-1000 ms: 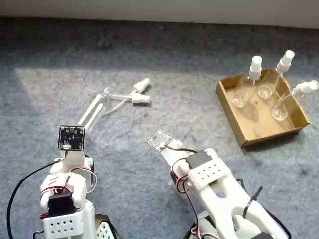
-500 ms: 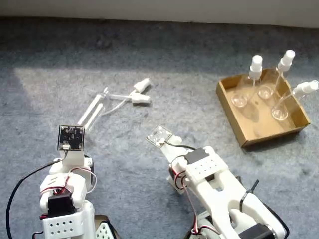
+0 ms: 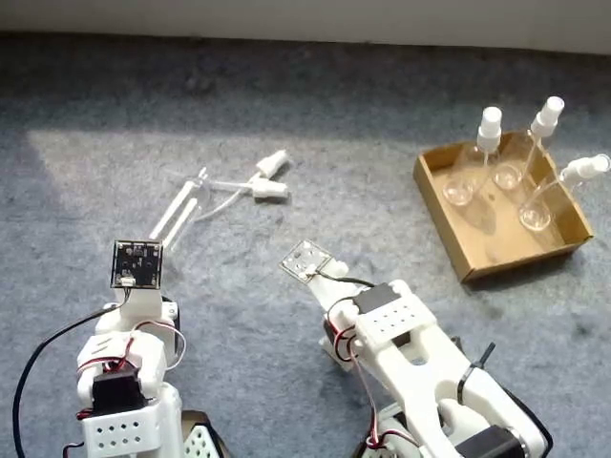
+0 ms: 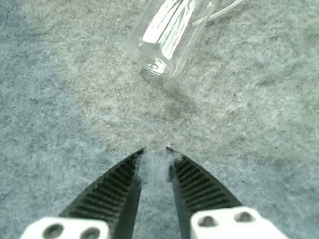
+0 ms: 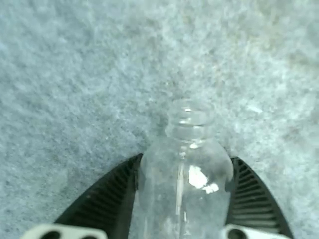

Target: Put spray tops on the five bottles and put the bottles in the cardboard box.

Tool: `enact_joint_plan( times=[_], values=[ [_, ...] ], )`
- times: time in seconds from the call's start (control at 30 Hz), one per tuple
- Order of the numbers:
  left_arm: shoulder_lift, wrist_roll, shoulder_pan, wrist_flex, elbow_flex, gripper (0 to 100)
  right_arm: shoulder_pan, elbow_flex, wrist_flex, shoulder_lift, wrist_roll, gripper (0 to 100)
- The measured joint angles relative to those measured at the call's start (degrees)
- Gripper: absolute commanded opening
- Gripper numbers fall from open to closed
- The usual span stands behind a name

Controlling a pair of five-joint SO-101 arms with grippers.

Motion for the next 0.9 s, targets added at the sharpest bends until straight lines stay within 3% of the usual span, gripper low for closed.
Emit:
enact_joint_plan(
  times=[0.33,0.57,0.77,0.9],
  values=[
    [0.00,0.00,0.00,0.00,0.00,3,0.97,0.00,0.00,0.00,-0.35,19.5],
    [0.00,0.00,3.60,-2.02,1.85,3,7.82,-7.03,-0.09,0.00,-9.58,15.6],
    [0.00,0.00,5.54,-2.11,1.85,3,8.26,-12.84,0.53,0.00,-14.68,15.6],
    [0.00,0.00,5.45,-2.11,1.85,3,8.35,-20.13,7.12,0.00,-16.88,15.6]
  ],
)
